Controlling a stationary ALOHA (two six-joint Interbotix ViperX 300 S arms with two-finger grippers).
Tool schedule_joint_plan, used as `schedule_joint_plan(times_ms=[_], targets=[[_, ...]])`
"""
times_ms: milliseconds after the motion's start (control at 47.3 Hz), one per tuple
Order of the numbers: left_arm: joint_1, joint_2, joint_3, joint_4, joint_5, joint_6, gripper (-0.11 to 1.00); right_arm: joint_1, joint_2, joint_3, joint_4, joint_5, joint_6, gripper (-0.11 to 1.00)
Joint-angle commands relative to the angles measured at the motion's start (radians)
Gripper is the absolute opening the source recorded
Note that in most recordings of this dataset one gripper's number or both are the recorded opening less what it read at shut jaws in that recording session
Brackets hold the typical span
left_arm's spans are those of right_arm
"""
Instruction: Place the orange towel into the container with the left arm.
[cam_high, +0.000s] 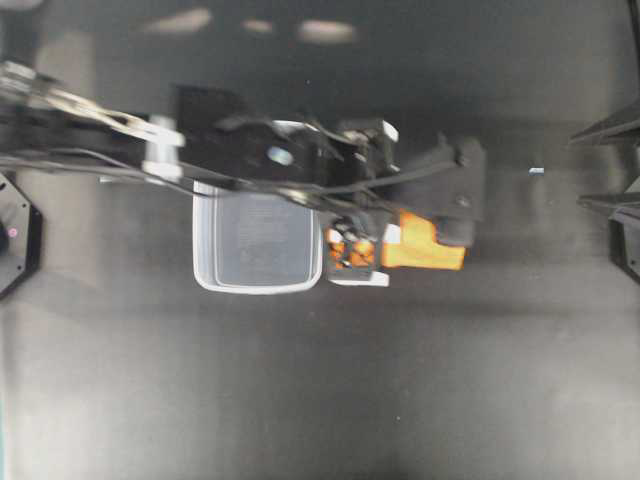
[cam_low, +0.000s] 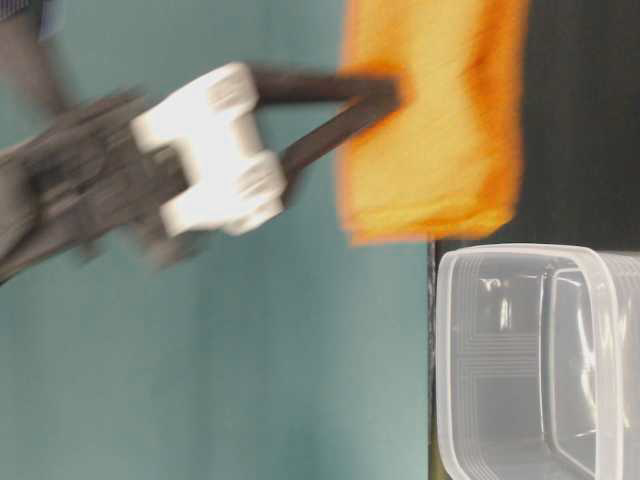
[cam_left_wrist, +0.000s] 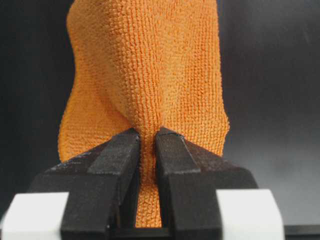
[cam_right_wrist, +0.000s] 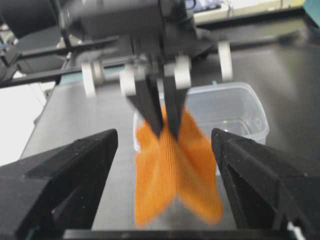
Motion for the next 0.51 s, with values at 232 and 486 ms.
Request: schedule_joint_plan(times_ms=[232, 486], targets=[[0.032, -0.298, 0.242, 0.003, 0.041, -0.002, 0.06, -0.005, 0.008, -0.018, 0.0, -0.034, 0.003, 0.74], [0.06, -0.408, 0.468, 0.003, -0.034, -0.002, 0.06, -0.005, 0.015, -0.014, 0.0, -0.063, 0.003, 0.74]])
